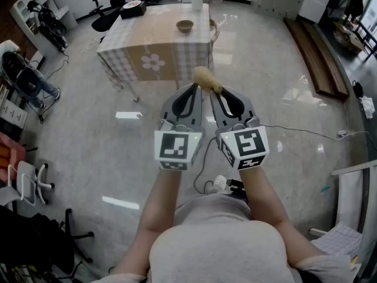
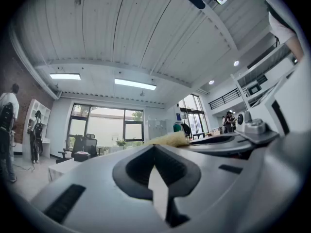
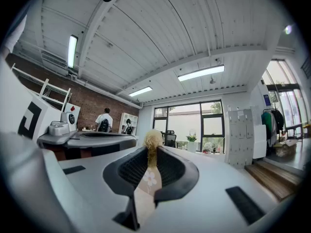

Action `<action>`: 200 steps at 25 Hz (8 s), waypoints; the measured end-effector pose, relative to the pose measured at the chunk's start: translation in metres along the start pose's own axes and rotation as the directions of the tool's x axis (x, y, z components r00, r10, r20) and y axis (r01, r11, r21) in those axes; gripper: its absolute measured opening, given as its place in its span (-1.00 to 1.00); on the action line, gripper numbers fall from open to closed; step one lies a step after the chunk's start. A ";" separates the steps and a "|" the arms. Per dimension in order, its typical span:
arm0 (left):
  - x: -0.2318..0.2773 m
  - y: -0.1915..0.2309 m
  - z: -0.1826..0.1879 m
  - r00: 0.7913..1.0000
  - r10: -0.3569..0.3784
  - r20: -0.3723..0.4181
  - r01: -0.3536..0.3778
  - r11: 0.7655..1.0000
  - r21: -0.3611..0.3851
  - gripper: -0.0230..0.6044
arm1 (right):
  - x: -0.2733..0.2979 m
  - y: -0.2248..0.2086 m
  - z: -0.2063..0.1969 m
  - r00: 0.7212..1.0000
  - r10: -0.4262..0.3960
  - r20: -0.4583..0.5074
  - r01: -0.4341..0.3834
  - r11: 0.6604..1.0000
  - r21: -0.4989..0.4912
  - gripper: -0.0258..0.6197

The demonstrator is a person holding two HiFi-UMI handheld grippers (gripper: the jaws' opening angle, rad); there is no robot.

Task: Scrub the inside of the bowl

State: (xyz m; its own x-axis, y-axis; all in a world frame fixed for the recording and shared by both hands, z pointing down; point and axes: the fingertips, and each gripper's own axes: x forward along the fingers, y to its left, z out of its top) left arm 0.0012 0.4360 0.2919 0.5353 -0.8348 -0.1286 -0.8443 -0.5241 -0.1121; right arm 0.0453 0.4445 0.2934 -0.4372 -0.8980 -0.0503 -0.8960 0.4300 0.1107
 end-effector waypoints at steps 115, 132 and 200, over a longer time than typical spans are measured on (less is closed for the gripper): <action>0.487 0.304 -0.213 0.941 -0.047 -0.336 0.011 0.994 -0.107 -0.39 | 0.539 -0.280 -0.136 0.982 0.111 -0.156 -0.075 0.972 0.223 -0.73; 0.525 0.321 -0.300 0.826 -0.187 -0.532 0.136 0.982 -0.134 0.42 | 0.615 -0.298 -0.178 0.947 0.234 -0.220 -0.178 0.953 0.247 -0.73; 0.527 0.325 -0.378 0.652 -0.339 -0.679 0.332 0.932 -0.146 0.48 | 0.666 -0.247 -0.260 0.639 0.417 -0.646 -0.444 0.886 0.133 -0.73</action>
State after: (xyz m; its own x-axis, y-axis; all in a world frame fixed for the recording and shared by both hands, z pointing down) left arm -0.0010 -0.2383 0.5606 0.6170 -0.4810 0.6228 -0.6127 -0.7903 -0.0035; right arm -0.0041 -0.2841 0.4909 -0.6029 -0.4549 0.6554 -0.6100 0.7923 -0.0112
